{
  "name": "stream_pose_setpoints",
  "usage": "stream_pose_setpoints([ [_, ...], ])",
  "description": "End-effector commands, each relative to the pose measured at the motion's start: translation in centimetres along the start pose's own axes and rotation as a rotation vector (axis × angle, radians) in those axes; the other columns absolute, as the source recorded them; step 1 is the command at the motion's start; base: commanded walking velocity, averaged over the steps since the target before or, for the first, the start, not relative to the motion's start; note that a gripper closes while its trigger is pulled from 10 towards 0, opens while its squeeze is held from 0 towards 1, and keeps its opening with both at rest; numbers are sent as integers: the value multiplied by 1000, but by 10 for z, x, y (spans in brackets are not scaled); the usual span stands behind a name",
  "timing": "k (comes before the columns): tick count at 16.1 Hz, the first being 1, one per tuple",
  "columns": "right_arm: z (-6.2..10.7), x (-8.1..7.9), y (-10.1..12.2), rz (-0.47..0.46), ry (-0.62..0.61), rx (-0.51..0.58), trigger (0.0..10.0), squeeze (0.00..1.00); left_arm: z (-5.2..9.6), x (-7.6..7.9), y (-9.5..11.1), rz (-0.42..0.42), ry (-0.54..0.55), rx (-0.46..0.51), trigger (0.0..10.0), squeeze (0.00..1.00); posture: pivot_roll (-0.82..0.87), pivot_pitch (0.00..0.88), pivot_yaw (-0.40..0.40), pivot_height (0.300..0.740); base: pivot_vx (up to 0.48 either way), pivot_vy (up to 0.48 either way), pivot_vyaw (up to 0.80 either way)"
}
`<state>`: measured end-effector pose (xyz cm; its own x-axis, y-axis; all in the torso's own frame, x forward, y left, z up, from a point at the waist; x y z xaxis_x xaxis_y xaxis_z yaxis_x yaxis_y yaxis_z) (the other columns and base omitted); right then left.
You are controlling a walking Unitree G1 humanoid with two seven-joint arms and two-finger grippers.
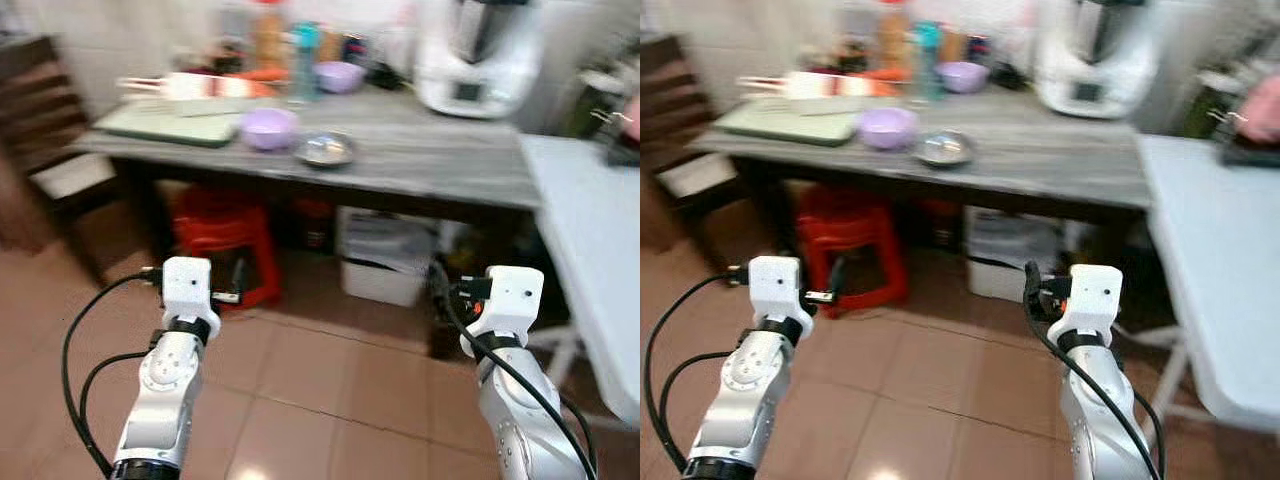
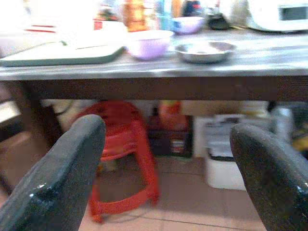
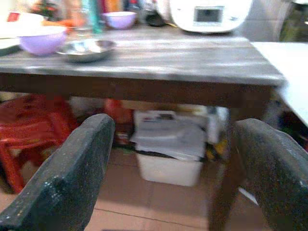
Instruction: Setting the table
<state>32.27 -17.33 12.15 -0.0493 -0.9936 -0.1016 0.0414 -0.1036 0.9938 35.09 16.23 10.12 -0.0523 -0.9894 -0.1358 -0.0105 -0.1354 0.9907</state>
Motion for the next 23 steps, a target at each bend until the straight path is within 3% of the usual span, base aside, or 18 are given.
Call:
stream_pose_setpoints([
  [1,1,-2,8,-7,10,22,10000,0,-1,1,5,-7,-9,11,10000,0,-41,0,-1,740,0,-255,-756],
  [11,-2,-4,9,-6,36,26,10000,0,0,1,5,-4,-9,11,10000,0,-23,0,-20,740,0,-321,-52],
  [17,0,-6,7,-2,41,24,10000,0,0,1,3,-10,-16,6,10000,0,-23,0,-19,740,0,-353,-711],
  [23,0,-5,9,4,43,30,10000,0,-2,6,6,-17,-31,11,10000,0,-39,0,-12,740,0,-349,0],
])
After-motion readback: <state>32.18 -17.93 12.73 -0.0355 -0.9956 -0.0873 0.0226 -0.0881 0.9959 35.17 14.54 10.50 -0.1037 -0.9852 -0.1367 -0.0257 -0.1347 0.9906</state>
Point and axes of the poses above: a point about 5 cm out from each wrist's last joint towards the gripper, its own z axis pointing back from the gripper into the wrist, its own y axis along the axis of the wrist's last joint, x = y × z, the point moved 6 cm from there along -z, pointing out of the wrist towards the gripper, and after that the axes turned 4 degrees about -z, right-handed, at the moved point
